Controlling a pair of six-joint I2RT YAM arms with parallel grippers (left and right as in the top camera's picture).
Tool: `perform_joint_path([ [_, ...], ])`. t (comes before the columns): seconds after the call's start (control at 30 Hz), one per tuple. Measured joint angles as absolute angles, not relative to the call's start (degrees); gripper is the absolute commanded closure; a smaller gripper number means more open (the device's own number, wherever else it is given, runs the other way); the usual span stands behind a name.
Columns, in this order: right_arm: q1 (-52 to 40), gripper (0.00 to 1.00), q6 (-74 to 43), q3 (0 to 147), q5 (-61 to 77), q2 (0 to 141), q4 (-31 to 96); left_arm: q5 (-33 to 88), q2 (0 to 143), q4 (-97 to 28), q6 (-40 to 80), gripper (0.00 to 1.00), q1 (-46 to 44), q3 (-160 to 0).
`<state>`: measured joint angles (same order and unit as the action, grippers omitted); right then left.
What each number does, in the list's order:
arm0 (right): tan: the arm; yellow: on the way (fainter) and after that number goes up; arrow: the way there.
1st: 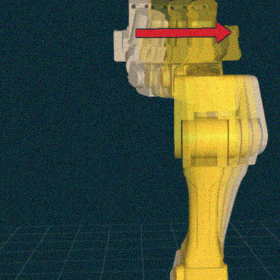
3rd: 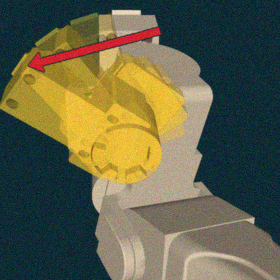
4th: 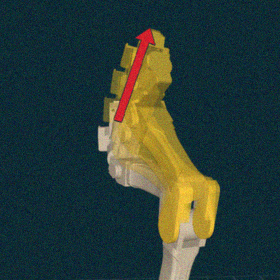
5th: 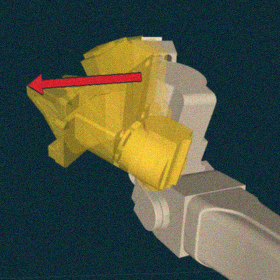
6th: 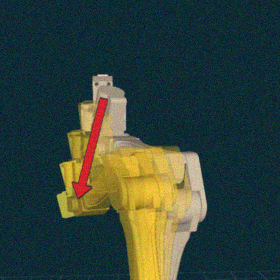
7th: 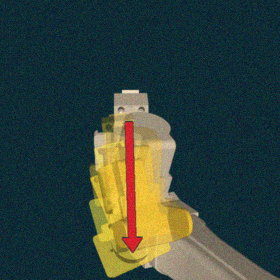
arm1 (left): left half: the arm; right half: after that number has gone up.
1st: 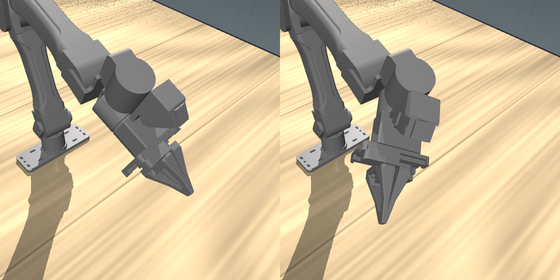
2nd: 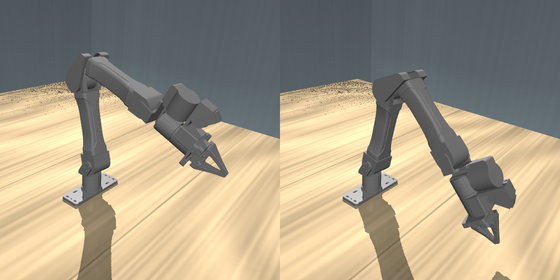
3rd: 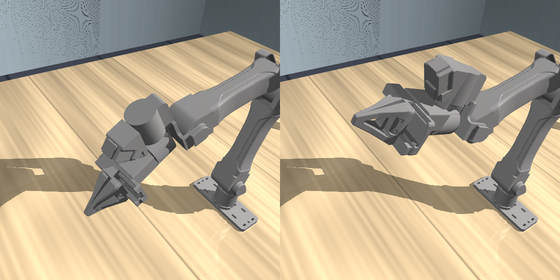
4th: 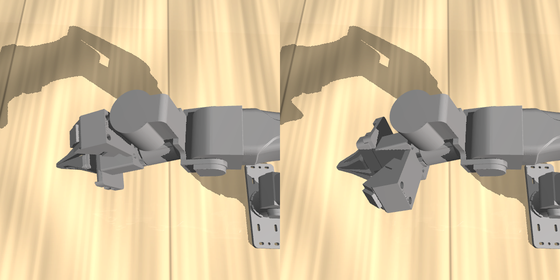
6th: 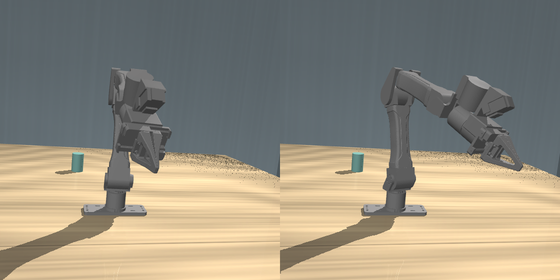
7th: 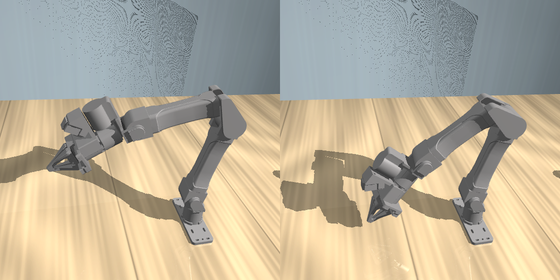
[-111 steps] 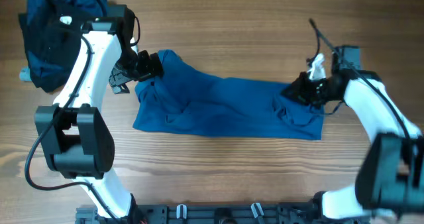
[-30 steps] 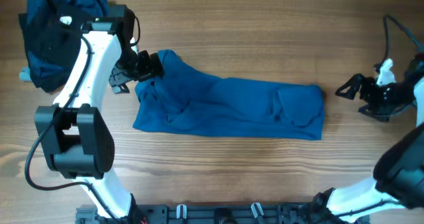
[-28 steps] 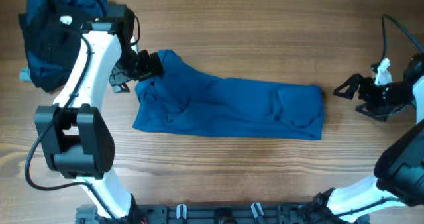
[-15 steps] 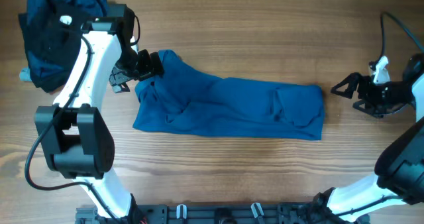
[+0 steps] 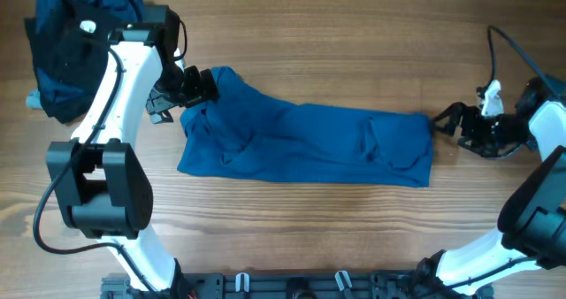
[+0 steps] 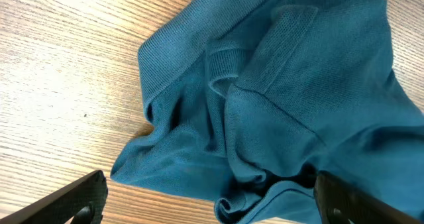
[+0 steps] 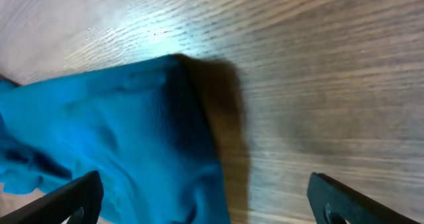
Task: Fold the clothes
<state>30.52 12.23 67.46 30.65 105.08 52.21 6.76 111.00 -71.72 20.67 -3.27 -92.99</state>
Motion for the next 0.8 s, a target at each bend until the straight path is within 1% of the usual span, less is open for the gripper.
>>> perform_joint_path([
  [0.17,30.52,0.01,11.79,67.31,30.65,105.08,51.24,6.76,111.00,-71.70,20.67,0.00,-3.27,-92.99],
  [0.43,30.52,0.01,10.70,61.12,31.07,105.12,45.25,6.76,111.00,-71.46,20.67,0.00,-3.27,-92.99],
  [0.6,30.39,0.00,10.33,58.13,34.15,104.47,40.34,6.76,111.00,-71.20,20.67,0.00,-3.27,-92.99],
  [0.8,27.49,0.01,10.07,54.72,36.77,102.78,37.52,6.76,111.00,-70.83,20.67,0.00,-3.27,-92.99],
])
